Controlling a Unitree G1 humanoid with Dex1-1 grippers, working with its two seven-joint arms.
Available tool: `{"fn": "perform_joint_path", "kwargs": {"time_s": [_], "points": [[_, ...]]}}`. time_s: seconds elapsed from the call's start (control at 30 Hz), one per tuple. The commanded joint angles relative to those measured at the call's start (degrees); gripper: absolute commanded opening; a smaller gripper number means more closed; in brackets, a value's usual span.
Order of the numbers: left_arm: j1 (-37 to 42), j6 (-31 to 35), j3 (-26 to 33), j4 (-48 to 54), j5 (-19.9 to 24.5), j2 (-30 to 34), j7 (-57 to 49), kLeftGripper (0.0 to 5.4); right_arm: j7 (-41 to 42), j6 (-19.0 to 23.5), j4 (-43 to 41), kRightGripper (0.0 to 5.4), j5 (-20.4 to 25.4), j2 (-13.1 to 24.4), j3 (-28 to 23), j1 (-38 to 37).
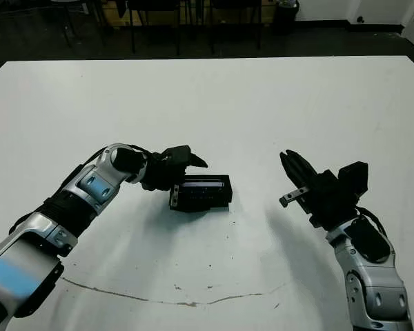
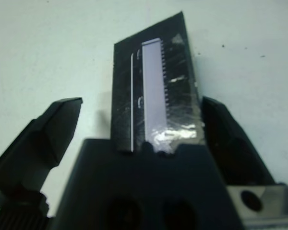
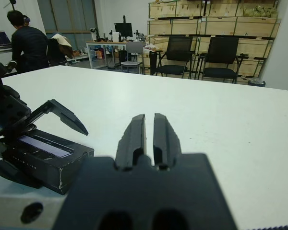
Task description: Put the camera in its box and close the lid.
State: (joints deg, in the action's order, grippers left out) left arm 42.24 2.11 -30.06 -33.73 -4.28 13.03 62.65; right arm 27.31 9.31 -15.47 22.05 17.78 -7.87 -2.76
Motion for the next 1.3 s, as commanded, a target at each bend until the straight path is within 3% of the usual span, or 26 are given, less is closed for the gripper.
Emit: {"fn": "perform_joint_path", "kwargs": {"time_s": [0.03,0.6,0.73,1.3], "points": [[-4.2,0.8,-2.6,-2.7,-2.8,0.6,1.6,5.39,0.1,0.4,0.5,0.00,0.1,0.1,0.1,-0.5],[-11.7,6.2,0.1,16.8,1.7,7.5,4.0,5.39,0.9,-2.3,2.3,0.00,-0.3,-0.1,0.2,-0.5],[-13.3,6.4,0.6,19.8,2.1,9.0,3.7,5.39,0.3,-1.3,1.7,0.00,0.0,-0.2,0.1,-0.7],[-14.3,7.7,2.6,22.4,-0.4,13.1,-2.1,5.39,1.6,-3.3,3.5,0.00,-0.1,-0.2,0.2,-0.5]]}}
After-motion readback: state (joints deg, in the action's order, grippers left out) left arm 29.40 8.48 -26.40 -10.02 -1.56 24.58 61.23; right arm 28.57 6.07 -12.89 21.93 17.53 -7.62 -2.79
